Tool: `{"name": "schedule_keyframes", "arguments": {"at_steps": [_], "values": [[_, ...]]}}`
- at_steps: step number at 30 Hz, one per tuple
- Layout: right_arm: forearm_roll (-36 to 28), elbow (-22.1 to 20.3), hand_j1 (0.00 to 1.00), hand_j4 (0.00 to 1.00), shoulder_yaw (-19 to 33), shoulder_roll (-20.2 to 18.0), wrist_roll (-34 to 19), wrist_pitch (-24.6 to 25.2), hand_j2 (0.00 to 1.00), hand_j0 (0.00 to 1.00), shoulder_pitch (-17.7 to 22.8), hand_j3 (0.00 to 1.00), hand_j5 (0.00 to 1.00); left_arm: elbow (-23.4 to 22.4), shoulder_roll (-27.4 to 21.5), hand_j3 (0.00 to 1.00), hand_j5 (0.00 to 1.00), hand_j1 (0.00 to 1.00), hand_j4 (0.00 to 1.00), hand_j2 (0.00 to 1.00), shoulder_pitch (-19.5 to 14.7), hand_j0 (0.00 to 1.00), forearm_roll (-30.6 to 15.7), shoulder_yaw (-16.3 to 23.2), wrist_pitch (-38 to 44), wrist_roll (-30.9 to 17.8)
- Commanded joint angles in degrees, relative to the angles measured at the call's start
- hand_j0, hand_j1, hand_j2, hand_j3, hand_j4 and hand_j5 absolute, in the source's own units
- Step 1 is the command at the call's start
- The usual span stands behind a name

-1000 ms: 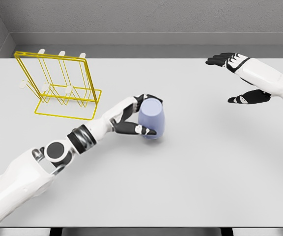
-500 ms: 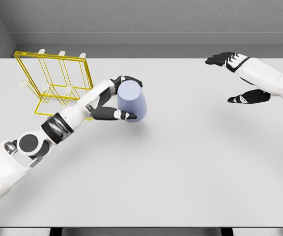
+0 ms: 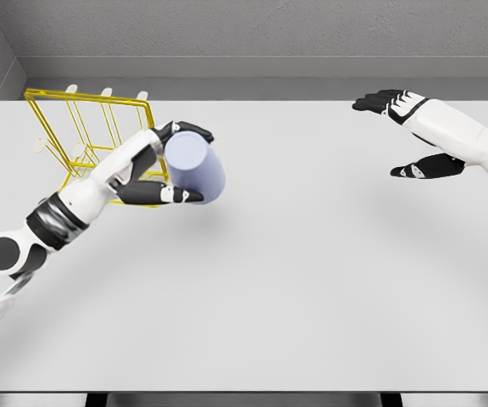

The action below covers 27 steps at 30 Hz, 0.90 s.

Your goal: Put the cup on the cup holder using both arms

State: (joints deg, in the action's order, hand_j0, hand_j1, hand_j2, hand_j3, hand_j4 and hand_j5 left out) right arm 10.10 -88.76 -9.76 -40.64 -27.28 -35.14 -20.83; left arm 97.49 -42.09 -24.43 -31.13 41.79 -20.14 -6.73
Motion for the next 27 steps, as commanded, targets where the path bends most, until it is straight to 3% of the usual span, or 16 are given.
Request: {"name": "schedule_keyframes", "arguments": {"at_steps": [1,14,27], "values": [[-0.4,0.0,1.0,1.0,0.0,0.0,0.0,0.1,1.0,1.0,0.0,1.0,1.0,0.5,-1.4,0.66,0.66,0.66,0.66,0.66,0.0,0.66,-0.2,-1.3,-0.8,0.0],[-0.4,0.2,1.0,1.0,0.1,0.0,0.0,0.1,1.0,1.0,0.1,1.0,1.0,-0.1,-4.0,0.68,0.68,0.68,0.68,0.68,1.1,0.68,-1.5,-5.4,-1.0,0.2],[-0.4,0.3,1.0,1.0,0.1,0.0,0.0,0.1,1.0,1.0,0.1,1.0,1.0,-2.5,-5.5,0.68,0.68,0.68,0.68,0.68,1.8,0.68,-2.6,-6.8,-3.0,0.2]]}}
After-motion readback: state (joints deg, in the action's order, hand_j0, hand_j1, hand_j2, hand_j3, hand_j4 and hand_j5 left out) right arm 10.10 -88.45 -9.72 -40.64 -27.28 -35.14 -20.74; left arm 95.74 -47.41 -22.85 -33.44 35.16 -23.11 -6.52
